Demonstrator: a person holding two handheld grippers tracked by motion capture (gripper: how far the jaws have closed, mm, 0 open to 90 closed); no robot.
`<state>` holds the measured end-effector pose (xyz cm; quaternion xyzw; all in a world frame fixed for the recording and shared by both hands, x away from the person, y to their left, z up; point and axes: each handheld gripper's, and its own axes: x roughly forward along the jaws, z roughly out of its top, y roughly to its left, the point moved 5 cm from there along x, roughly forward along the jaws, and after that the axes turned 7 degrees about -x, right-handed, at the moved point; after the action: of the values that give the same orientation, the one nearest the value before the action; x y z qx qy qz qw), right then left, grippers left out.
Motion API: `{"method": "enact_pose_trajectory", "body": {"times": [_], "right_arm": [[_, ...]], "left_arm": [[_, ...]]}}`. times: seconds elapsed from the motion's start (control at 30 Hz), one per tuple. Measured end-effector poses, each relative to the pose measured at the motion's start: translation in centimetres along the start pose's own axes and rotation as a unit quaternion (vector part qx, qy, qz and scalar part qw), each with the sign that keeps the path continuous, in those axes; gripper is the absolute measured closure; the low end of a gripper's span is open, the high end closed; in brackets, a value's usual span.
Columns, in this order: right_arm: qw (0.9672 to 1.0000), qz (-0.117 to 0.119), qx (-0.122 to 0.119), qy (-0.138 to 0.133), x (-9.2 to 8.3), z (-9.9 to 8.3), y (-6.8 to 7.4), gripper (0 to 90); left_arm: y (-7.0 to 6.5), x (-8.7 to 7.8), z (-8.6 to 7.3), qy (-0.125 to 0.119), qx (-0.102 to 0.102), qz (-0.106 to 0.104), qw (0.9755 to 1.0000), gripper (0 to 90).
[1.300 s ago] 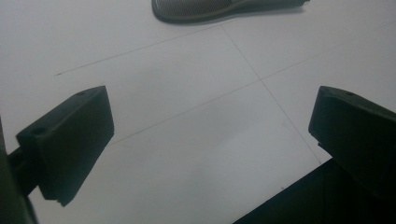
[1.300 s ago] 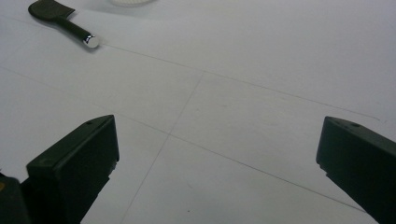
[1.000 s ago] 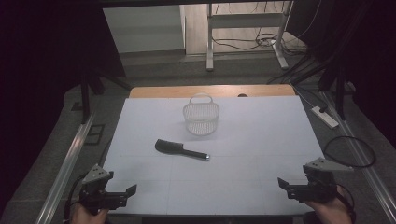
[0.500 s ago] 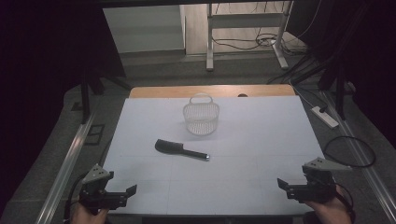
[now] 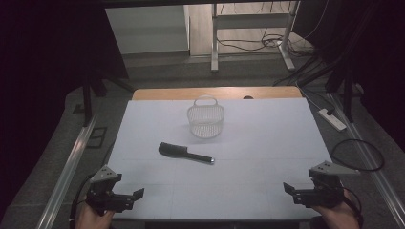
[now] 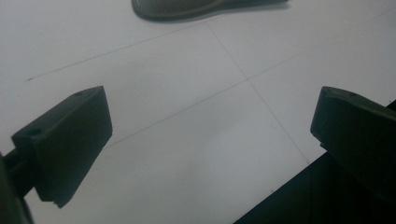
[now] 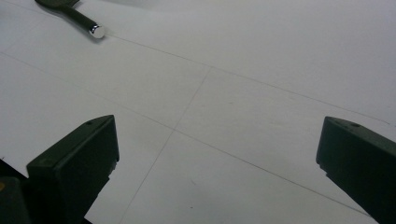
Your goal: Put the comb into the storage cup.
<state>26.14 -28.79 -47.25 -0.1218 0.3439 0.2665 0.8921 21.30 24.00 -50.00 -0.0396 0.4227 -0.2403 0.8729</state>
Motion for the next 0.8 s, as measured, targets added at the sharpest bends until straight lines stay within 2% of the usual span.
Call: {"method": "enact_pose_trajectory", "body": {"times": [0.17, 0.33, 0.4, 0.5, 0.77, 0.8], "right_arm": [[1.0, 0.0, -0.003, 0.002, 0.0, 0.0, 0.0, 0.0], [1.0, 0.001, -0.007, 0.004, 0.1, 0.0, 0.1, 0.0], [1.0, 0.001, -0.007, 0.005, 0.1, 0.0, 0.1, 0.0], [1.0, 0.001, -0.008, 0.006, 0.1, 0.0, 0.1, 0.0], [1.0, 0.001, -0.008, 0.005, 0.1, 0.0, 0.2, 0.0], [0.9999, 0.001, -0.009, 0.006, 0.1, 0.0, 0.2, 0.0]], "left_arm": [[0.0, 0.2, 0.2, 0.006, 0.004, -0.002, 1.0, 0.0], [0.0, 0.7, 0.7, 0.008, 0.006, -0.016, 0.9998, 0.0], [-0.1, 1.1, 1.1, 0.009, 0.01, -0.029, 0.9995, 0.0], [-0.3, 1.5, 1.6, 0.012, 0.017, -0.037, 0.9991, 0.0], [-0.5, 2.5, 2.6, 0.014, 0.034, -0.036, 0.9987, 0.0], [-0.6, 2.8, 2.7, 0.016, 0.044, -0.03, 0.9984, 0.0]]}}
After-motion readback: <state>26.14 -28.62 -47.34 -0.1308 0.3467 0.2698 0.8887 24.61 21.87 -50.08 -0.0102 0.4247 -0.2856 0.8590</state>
